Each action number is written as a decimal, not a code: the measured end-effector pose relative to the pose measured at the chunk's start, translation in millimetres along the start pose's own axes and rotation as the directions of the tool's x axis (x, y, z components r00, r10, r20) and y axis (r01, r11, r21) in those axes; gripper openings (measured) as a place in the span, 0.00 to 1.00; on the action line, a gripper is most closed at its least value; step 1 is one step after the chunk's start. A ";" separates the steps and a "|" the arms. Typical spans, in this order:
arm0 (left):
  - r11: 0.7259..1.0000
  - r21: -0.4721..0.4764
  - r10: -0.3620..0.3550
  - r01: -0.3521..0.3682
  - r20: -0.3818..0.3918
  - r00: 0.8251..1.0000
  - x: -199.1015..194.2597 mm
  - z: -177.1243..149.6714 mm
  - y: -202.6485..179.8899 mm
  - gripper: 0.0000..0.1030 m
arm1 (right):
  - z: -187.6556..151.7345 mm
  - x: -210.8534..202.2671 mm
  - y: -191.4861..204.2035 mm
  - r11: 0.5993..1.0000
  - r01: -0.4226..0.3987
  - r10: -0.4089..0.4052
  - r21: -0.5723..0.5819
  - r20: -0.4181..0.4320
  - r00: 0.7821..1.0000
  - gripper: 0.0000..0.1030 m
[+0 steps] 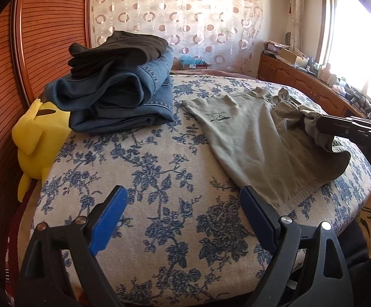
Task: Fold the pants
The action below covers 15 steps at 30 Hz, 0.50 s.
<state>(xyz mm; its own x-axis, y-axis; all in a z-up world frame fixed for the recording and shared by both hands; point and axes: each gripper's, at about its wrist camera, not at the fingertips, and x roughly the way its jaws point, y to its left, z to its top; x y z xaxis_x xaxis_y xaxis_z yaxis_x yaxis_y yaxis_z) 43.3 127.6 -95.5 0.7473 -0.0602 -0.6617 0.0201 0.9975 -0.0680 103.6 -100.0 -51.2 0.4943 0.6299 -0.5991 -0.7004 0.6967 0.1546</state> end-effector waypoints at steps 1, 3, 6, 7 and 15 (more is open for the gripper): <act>1.000 -0.002 0.003 -0.003 0.001 1.000 -0.4 -0.3 1.9 0.87 | 1.2 2.1 2.0 1.000 -0.008 0.008 -0.001 -0.002 1.000 0.05; 1.000 -0.009 0.009 -0.009 0.003 1.000 -1.1 -0.8 6.2 0.87 | 3.5 6.8 7.4 1.000 -0.027 0.027 -0.005 -0.007 1.000 0.05; 1.000 -0.019 0.015 -0.015 0.007 1.000 -2.6 -1.3 11.0 0.87 | 5.4 12.8 17.8 0.999 -0.048 0.048 -0.019 -0.015 0.999 0.05; 1.000 -0.023 0.018 -0.017 0.008 1.000 -2.8 -1.4 12.9 0.87 | 5.4 15.1 22.0 0.998 -0.059 0.059 -0.023 -0.019 0.998 0.04; 0.999 -0.036 0.028 -0.028 0.006 1.000 -3.0 -5.0 19.9 0.87 | -6.8 35.1 39.2 0.994 -0.111 0.109 -0.021 -0.074 0.991 0.05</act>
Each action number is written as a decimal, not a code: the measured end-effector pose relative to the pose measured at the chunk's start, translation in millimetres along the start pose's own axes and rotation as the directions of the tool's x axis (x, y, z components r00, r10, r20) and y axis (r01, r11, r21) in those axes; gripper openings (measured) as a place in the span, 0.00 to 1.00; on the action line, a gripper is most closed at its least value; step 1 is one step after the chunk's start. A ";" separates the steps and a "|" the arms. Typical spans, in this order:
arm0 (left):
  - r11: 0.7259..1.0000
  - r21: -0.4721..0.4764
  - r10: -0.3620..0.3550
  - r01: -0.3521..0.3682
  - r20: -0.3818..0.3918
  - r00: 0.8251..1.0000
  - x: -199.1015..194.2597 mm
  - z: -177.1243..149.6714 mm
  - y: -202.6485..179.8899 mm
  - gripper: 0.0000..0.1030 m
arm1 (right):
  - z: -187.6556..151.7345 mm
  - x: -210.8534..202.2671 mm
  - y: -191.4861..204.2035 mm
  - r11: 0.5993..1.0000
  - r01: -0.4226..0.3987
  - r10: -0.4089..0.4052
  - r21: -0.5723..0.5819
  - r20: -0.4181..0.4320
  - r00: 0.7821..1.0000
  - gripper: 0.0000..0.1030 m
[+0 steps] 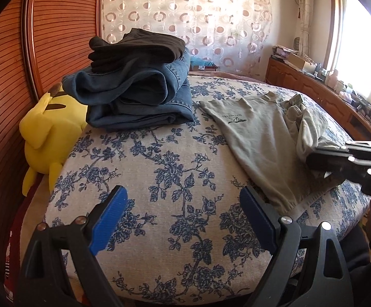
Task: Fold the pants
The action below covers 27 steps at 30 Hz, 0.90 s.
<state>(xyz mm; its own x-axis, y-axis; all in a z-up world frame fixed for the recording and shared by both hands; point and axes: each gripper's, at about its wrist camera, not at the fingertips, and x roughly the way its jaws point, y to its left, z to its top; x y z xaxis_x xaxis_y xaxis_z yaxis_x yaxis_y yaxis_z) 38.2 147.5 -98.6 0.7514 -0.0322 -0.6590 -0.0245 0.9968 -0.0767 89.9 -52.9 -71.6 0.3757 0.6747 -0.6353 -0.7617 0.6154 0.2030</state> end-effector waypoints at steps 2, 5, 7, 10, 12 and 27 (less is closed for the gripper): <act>1.000 -0.001 0.002 -0.002 -0.001 1.000 0.3 -0.5 1.0 0.87 | -1.6 5.4 2.5 1.000 -0.010 0.010 0.003 -0.009 1.000 0.05; 1.000 -0.001 0.005 -0.005 -0.001 1.000 -0.3 -0.8 1.3 0.87 | -1.8 7.4 9.3 1.000 -0.031 0.031 -0.003 -0.006 1.000 0.04; 1.000 -0.003 0.006 -0.006 0.001 1.000 -0.7 -1.1 2.6 0.87 | -1.0 8.1 13.0 0.999 -0.041 0.041 -0.009 -0.006 0.999 0.04; 1.000 -0.008 0.004 -0.004 0.003 1.000 -0.6 -2.7 5.5 0.87 | -1.2 7.7 14.6 0.998 -0.060 0.060 0.000 0.008 0.998 0.04; 1.000 -0.019 0.006 -0.006 -0.006 1.000 1.5 -4.8 7.9 0.87 | -2.7 9.9 14.5 0.997 -0.074 0.074 0.008 0.002 0.997 0.04; 1.000 0.007 -0.004 0.004 -0.005 1.000 1.6 0.2 -5.2 0.87 | -13.7 3.5 4.4 1.000 -0.009 0.009 0.024 -0.014 1.000 0.28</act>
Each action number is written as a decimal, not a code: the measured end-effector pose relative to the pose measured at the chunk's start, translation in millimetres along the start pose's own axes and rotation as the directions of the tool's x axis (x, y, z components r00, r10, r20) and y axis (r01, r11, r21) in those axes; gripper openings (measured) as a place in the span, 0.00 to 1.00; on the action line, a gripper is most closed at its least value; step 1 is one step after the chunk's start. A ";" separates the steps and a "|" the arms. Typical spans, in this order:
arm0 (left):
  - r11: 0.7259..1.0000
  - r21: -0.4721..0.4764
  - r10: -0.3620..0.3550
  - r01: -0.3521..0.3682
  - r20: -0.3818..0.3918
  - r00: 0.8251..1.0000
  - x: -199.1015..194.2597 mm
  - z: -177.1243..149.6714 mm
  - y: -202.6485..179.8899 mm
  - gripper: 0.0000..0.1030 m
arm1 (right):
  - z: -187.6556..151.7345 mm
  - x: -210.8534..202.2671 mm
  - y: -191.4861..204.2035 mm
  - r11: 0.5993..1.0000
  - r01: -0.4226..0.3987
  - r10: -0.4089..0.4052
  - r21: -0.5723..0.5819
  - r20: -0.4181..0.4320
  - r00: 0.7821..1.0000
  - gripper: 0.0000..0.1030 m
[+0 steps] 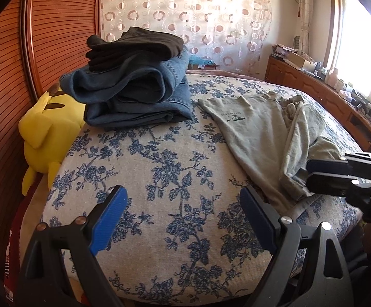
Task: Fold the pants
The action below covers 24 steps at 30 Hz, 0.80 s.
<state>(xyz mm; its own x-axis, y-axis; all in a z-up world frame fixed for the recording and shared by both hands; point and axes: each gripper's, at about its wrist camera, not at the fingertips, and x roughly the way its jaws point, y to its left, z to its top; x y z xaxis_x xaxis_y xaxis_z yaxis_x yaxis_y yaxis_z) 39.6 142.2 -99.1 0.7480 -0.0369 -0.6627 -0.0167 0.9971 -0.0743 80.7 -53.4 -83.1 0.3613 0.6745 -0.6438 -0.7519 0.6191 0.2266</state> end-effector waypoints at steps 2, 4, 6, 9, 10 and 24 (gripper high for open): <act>1.000 0.005 -0.005 0.005 0.003 1.000 0.1 2.1 -3.1 0.87 | -2.0 -8.2 -4.7 1.000 0.022 -0.022 0.005 0.012 1.000 0.30; 1.000 0.015 -0.011 0.011 0.007 1.000 0.5 5.9 -7.5 0.87 | -4.1 -17.9 -12.6 0.999 0.043 -0.044 0.012 0.025 0.999 0.31; 1.000 0.025 -0.017 0.016 0.012 1.000 1.5 10.9 -11.9 0.87 | -5.0 -26.7 -21.5 0.997 0.078 -0.079 0.015 0.036 0.996 0.33; 0.999 0.039 -0.033 0.032 0.017 0.999 4.5 20.2 -19.5 0.87 | -5.7 -40.2 -39.1 0.989 0.143 -0.144 0.018 0.055 0.988 0.39; 0.998 0.043 -0.038 0.037 0.018 0.999 5.4 22.7 -21.2 0.87 | -5.4 -43.7 -46.1 0.985 0.173 -0.174 0.021 0.060 0.983 0.42; 0.966 0.152 -0.208 0.208 -0.018 0.978 45.4 89.1 -89.0 0.86 | -16.9 -66.8 -147.5 0.910 0.399 -0.404 0.115 0.021 0.915 0.54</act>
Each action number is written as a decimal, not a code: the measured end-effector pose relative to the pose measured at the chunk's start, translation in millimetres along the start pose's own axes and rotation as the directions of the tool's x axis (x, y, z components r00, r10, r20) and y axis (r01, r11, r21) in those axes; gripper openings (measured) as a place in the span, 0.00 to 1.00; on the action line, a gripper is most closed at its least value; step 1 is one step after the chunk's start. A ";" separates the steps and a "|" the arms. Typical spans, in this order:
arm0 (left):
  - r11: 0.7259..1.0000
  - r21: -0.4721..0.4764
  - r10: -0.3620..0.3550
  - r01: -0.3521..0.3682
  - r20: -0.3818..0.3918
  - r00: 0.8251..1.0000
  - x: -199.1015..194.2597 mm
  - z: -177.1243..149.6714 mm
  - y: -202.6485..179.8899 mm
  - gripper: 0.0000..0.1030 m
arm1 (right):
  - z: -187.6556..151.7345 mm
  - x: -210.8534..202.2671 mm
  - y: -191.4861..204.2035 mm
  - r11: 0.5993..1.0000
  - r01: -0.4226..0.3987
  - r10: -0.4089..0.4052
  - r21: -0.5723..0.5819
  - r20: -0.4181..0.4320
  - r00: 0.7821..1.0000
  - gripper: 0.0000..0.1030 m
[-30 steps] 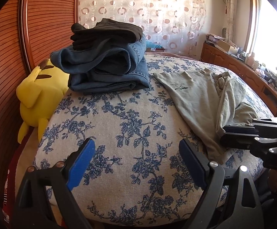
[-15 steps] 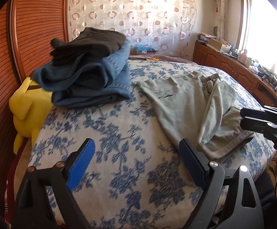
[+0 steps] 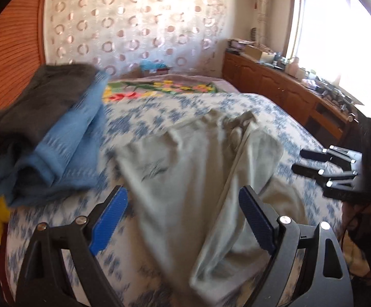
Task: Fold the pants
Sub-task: 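Grasp the folded shorts with the left gripper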
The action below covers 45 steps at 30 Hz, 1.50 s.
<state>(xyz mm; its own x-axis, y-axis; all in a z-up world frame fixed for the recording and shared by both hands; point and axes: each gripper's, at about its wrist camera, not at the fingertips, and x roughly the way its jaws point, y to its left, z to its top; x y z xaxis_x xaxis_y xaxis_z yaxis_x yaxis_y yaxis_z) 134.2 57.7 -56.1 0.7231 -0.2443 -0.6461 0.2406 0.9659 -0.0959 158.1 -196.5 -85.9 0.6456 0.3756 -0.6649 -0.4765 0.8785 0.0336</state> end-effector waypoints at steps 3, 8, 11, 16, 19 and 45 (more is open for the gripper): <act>0.999 0.041 0.004 -0.004 0.002 1.000 10.3 17.8 -9.2 0.85 | -0.9 6.9 -12.1 1.000 0.013 -0.012 0.020 -0.024 1.000 0.54; 0.994 0.105 -0.034 0.038 -0.039 0.999 38.0 45.1 -23.5 0.76 | -4.9 8.8 -26.6 0.998 0.000 0.002 0.061 -0.037 0.999 0.54; 0.989 0.141 -0.041 0.053 -0.087 0.995 58.4 56.8 -30.4 0.66 | -6.1 9.9 -30.0 0.996 -0.008 0.012 0.088 -0.037 0.999 0.54; 0.985 0.164 -0.039 0.060 -0.126 0.991 79.1 66.5 -40.6 0.64 | -6.8 14.3 -36.3 0.993 -0.021 0.029 0.115 -0.061 0.998 0.54; 0.982 0.177 -0.043 0.069 -0.147 0.988 86.9 69.4 -48.0 0.64 | -7.3 16.9 -42.0 0.988 -0.032 0.043 0.150 -0.074 0.996 0.54; 0.968 0.208 -0.093 0.141 -0.228 0.969 77.8 27.5 -77.7 0.15 | -10.7 10.3 -42.3 0.985 -0.009 0.016 0.172 -0.043 0.999 0.54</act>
<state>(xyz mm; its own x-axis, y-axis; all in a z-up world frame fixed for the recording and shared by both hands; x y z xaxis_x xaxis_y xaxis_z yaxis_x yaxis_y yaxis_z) 189.6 -38.8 -78.1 0.5311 -0.3065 -0.7899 0.4696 0.8825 -0.0267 178.5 -233.0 -102.2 0.6114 0.3769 -0.6958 -0.3724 0.9129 0.1672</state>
